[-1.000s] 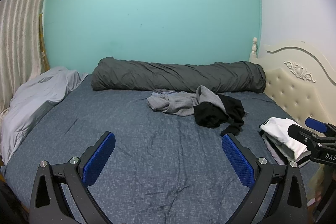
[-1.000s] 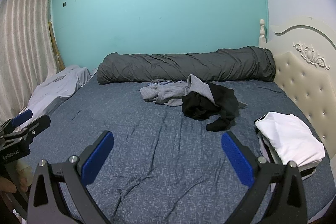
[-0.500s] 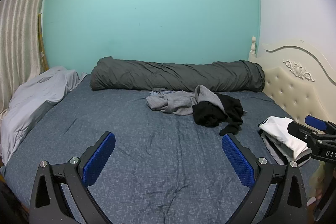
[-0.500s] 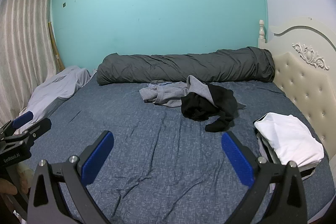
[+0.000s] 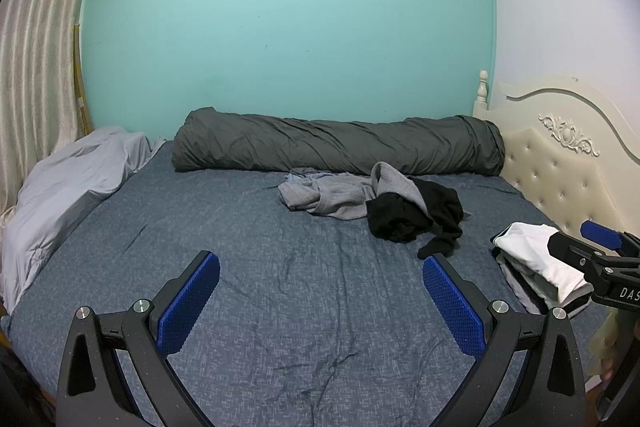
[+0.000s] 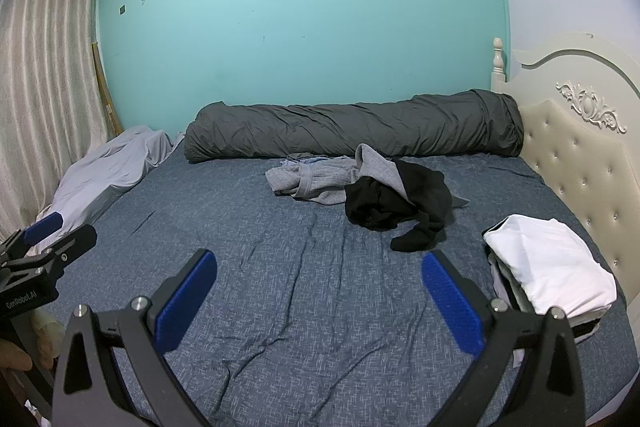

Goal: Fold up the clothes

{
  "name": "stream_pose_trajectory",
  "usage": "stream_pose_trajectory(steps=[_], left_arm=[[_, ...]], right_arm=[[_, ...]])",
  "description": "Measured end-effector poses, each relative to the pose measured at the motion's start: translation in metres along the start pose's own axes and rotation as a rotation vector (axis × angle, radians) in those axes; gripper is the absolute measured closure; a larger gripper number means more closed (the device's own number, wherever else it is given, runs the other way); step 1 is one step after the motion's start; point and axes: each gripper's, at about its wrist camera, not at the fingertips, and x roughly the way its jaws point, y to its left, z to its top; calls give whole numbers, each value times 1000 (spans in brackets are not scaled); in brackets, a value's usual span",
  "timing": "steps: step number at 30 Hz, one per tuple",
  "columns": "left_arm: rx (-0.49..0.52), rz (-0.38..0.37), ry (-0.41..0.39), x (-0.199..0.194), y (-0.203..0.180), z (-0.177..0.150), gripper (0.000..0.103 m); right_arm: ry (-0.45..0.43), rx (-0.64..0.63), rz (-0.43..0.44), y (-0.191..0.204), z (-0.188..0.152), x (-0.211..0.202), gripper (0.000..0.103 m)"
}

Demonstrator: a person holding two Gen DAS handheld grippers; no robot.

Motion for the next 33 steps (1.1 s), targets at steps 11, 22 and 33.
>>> stream_pose_trajectory(steps=[11,22,33], left_arm=[[-1,8,47,38,5,-19,0],[-29,0,133,148,20,-64,0],[-101,-30,245,269,44,-119,0]], right_arm=[[66,66,-3,-35,-22,45,0],[189,120,-23,-95,-49,155,6],[273,159,-70,-147,-61,285,7]])
